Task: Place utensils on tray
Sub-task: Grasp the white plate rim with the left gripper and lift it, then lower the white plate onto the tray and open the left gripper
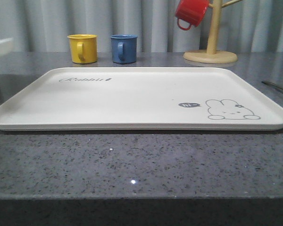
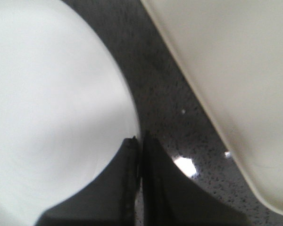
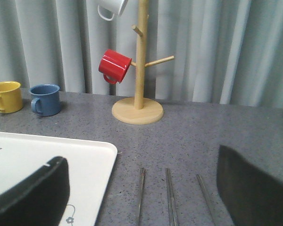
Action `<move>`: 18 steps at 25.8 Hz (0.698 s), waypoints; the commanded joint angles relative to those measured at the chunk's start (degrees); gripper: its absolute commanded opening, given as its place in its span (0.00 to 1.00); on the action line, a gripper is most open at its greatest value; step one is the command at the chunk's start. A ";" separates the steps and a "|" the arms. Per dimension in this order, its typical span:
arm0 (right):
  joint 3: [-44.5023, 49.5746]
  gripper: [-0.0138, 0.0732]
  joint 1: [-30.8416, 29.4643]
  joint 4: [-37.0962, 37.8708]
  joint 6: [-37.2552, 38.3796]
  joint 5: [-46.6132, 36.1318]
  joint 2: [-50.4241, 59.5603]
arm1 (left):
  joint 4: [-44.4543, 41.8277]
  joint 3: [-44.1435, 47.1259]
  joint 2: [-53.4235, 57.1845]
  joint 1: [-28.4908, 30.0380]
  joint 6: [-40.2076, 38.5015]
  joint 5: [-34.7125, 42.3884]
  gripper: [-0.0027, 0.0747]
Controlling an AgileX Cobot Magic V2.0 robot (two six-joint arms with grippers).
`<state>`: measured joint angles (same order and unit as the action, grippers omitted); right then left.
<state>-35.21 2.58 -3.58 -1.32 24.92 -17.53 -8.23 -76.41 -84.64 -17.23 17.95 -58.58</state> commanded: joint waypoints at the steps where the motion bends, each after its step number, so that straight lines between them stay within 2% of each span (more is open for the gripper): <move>1: -1.90 0.91 -0.20 -0.06 -0.29 -4.66 -1.03 | -2.12 -5.21 4.31 -4.98 -0.49 2.12 0.01; 5: -1.90 0.91 -0.20 -0.06 -0.29 -4.66 -1.03 | -3.26 -8.80 3.68 -14.73 -0.49 2.81 0.01; 10: -1.90 0.91 -0.20 -0.06 -0.29 -4.66 -1.03 | -3.15 -9.07 -0.85 -26.39 -0.49 2.56 0.01; 12: -1.90 0.91 -0.20 -0.06 -0.29 -4.66 -1.03 | -2.25 -9.07 -3.23 -28.57 -0.49 1.74 0.01; 18: -1.90 0.91 -0.20 -0.06 -0.29 -4.66 -1.03 | 2.09 -9.07 -9.75 -28.88 -0.49 -1.78 0.01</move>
<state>-35.21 2.58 -3.58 -1.32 24.92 -17.53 -6.64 -83.62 -95.12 -45.78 17.95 -60.44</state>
